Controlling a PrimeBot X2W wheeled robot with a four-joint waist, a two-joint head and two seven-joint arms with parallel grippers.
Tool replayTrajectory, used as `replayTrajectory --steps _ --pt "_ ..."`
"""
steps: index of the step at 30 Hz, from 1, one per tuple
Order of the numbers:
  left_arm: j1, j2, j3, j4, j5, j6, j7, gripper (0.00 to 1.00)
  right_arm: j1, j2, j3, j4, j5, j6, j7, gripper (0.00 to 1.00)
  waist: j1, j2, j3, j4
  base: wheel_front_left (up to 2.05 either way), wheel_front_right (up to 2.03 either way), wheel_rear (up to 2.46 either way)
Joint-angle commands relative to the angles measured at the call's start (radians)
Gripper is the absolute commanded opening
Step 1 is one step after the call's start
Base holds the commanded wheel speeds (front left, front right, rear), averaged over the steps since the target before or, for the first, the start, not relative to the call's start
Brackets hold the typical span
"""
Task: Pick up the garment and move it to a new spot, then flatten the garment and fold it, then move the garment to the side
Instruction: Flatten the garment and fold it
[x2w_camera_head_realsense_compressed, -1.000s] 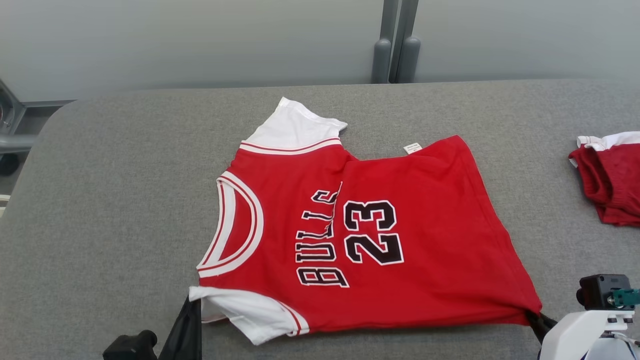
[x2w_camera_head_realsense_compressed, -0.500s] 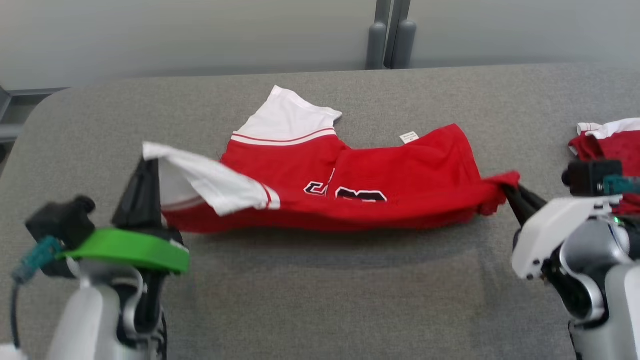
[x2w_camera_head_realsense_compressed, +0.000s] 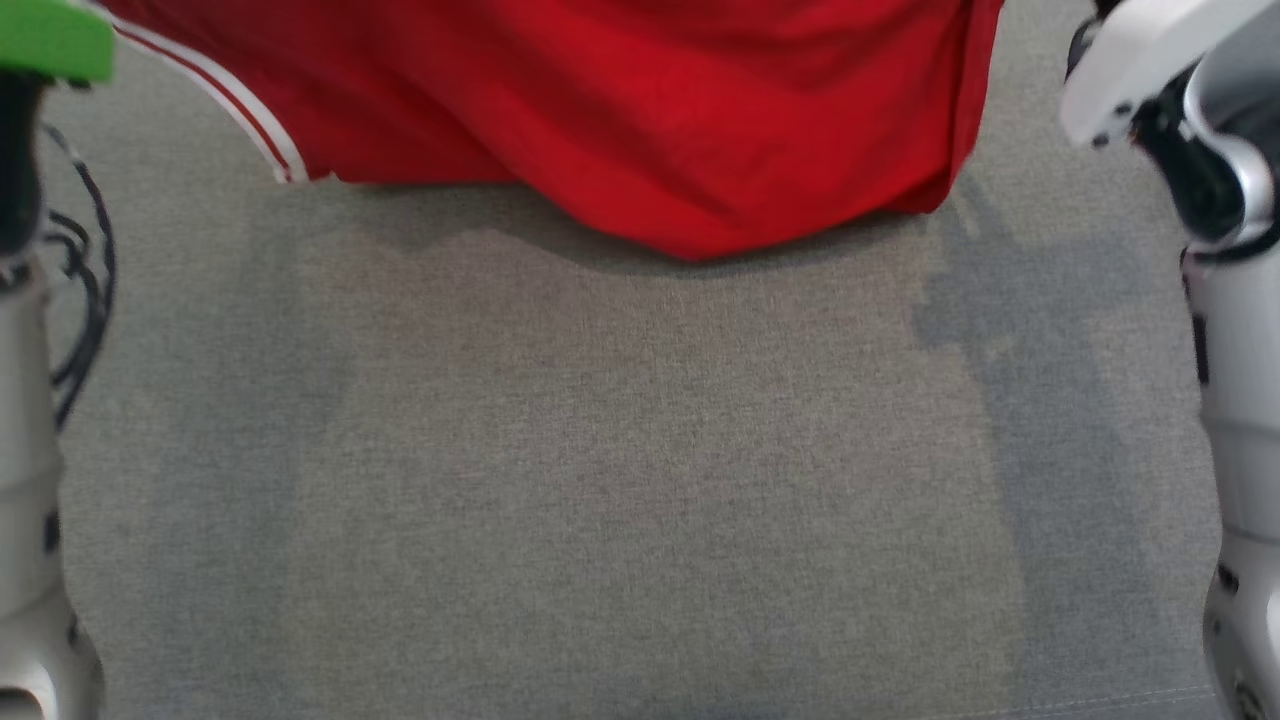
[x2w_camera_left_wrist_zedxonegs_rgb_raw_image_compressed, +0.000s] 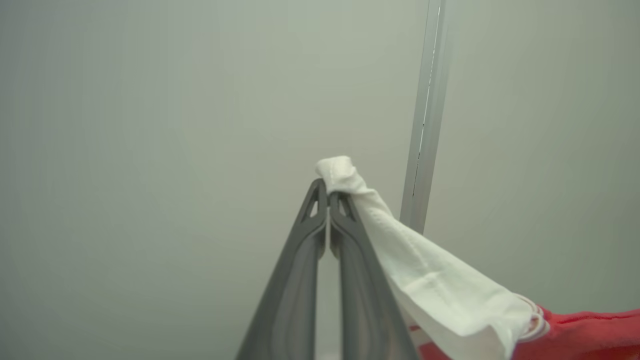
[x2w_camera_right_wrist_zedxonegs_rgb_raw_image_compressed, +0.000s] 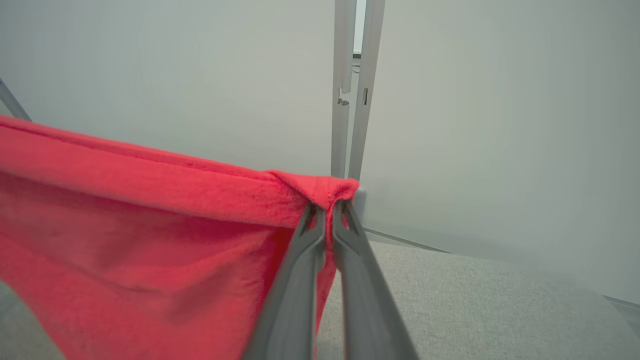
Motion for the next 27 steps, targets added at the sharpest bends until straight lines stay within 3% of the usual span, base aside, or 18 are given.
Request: replayTrajectory --steps 1,7,14,22,27 --pt "-0.077 0.016 -0.003 0.014 0.014 -0.009 0.003 0.00 -0.070 -0.008 0.011 0.025 -0.018 0.000 -0.021 0.00 -0.0001 0.0000 0.178 -0.055 0.00 0.00 0.00" --pt "-0.388 0.050 -0.024 0.071 0.037 -0.023 0.020 0.00 -0.347 -0.008 0.029 0.127 -0.051 0.000 -0.059 0.00 -0.0001 0.0000 0.348 -0.087 0.00 0.00 0.00" --pt "-0.728 0.031 -0.030 0.192 0.069 -0.021 -0.046 0.00 -0.625 0.063 -0.058 0.258 -0.100 0.000 -0.172 0.00 -0.0001 0.0000 0.457 -0.123 0.00 0.00 0.00" --pt "-0.964 0.018 -0.090 0.286 0.161 -0.030 -0.213 0.00 -0.834 0.145 -0.227 0.375 -0.193 0.000 -0.370 0.00 -0.0001 0.0000 0.486 -0.140 0.00 0.00 0.00" --pt "-1.050 0.015 -0.110 0.282 0.228 -0.029 -0.327 0.00 -0.890 0.162 -0.326 0.416 -0.235 0.000 -0.537 0.00 -0.0001 0.0000 0.472 -0.144 0.00 0.00 0.00"
